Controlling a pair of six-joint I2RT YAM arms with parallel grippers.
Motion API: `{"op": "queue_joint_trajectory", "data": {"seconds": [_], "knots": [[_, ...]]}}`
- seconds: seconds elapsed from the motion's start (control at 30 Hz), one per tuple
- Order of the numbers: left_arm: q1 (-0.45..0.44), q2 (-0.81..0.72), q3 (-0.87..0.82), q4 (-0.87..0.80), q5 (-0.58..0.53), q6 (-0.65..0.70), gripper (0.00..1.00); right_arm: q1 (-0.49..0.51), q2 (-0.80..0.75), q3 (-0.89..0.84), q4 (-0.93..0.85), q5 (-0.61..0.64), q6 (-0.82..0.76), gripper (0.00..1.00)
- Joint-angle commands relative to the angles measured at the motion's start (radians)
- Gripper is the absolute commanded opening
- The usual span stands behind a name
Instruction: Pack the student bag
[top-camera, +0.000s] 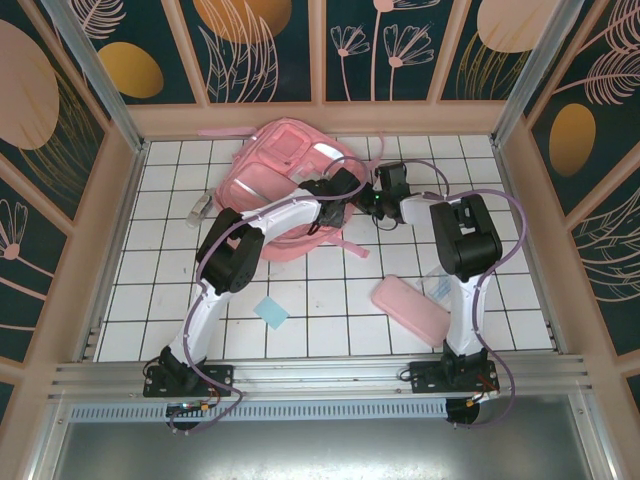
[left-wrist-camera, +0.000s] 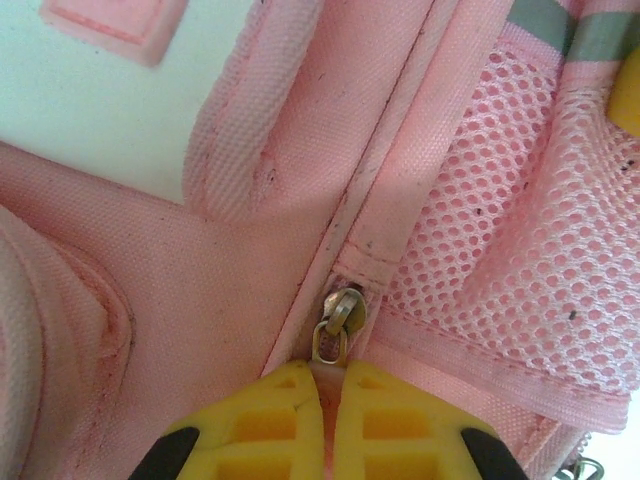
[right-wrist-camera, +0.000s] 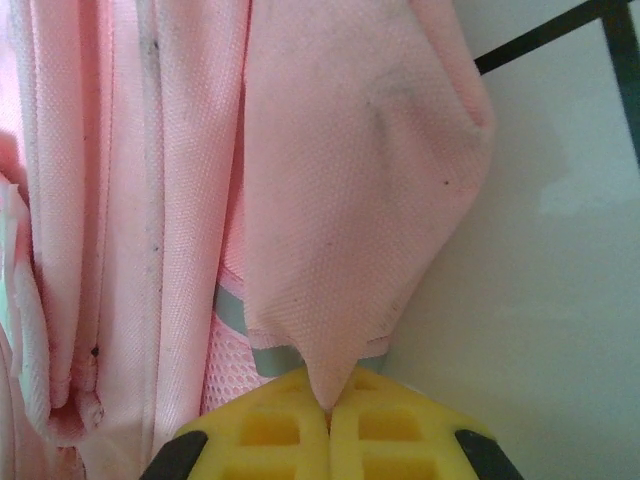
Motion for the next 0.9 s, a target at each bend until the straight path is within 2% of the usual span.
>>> {"op": "queue_joint_trajectory", "data": {"seconds": [0.0,0.17,0.33,0.5,0.67,0.87], "knots": [[0.002,-0.006,0.002,-0.183,0.006,0.058,0.0,0.002,0.027,0.028,0.021,0.094,0.018,0.0],[0.002,-0.046,-0.03,-0.241,0.031,0.078,0.0,-0.011,0.018,0.034,0.021,0.161,0.042,0.0],[0.002,-0.127,-0.189,-0.186,0.075,0.049,0.0,-0.02,0.029,0.064,0.014,0.207,0.053,0.0],[0.002,-0.177,-0.303,-0.145,0.038,0.04,0.0,-0.026,0.042,0.094,0.01,0.207,0.052,0.0],[0.002,-0.255,-0.391,-0.125,0.056,0.047,0.0,-0.035,0.041,0.09,0.003,0.252,0.085,0.0],[-0.001,-0.323,-0.45,-0.195,0.167,0.043,0.0,-0.074,0.054,0.09,0.047,0.273,0.168,0.0]]}}
